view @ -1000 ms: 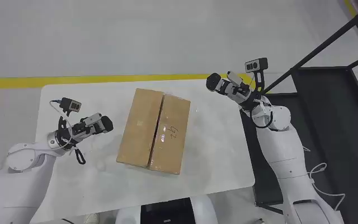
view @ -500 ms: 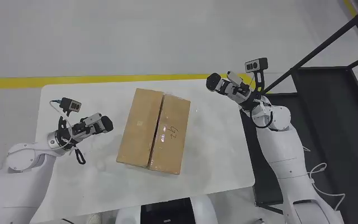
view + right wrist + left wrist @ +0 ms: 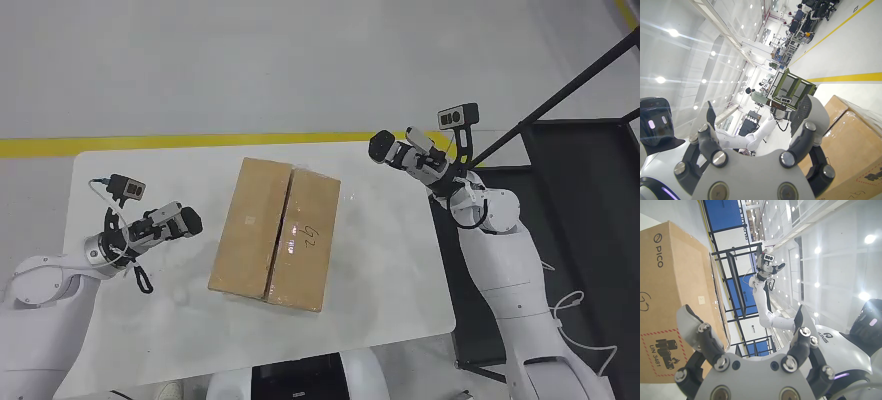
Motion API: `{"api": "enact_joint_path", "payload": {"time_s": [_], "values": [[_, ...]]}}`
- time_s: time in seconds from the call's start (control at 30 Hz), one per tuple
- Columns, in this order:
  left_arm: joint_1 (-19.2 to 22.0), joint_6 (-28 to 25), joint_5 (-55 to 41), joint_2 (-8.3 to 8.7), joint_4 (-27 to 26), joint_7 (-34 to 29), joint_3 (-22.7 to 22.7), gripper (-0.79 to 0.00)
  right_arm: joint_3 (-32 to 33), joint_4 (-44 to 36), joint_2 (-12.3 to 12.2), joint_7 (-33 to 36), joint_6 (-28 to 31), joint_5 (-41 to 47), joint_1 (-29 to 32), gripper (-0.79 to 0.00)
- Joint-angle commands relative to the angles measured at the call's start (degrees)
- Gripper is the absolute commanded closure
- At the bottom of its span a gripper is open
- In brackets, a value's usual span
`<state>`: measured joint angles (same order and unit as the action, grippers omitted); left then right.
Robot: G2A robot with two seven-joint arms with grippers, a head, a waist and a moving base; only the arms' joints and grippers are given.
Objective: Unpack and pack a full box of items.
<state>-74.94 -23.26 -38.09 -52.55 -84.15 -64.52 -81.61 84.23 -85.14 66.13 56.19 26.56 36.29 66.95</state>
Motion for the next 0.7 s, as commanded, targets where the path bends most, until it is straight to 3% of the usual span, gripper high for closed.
{"api": "enact_joint_path", "payload": {"time_s": [0.0, 0.3, 0.53, 0.67], "values": [[-0.7, 0.8, 0.3, -0.03, 0.0, 1.2, -0.1, -0.785, -1.4, -0.2, 0.0, -0.3, -2.9, -2.2, 0.3, -0.785], [-5.5, 1.0, 5.3, 0.99, 1.4, -3.3, -3.9, -0.785, -8.3, 8.1, 0.7, -1.6, -6.8, -10.1, -5.3, -0.785], [-8.1, -0.1, 9.9, 1.68, 3.2, -7.5, -5.4, -0.785, -11.3, 20.0, 1.1, -5.6, -2.9, -21.2, -13.7, -0.785], [-9.4, 2.9, 10.0, 2.20, 3.0, -13.3, -5.8, -0.785, -13.6, 27.2, 1.8, -7.3, -1.8, -23.6, -18.4, -0.785]]}}
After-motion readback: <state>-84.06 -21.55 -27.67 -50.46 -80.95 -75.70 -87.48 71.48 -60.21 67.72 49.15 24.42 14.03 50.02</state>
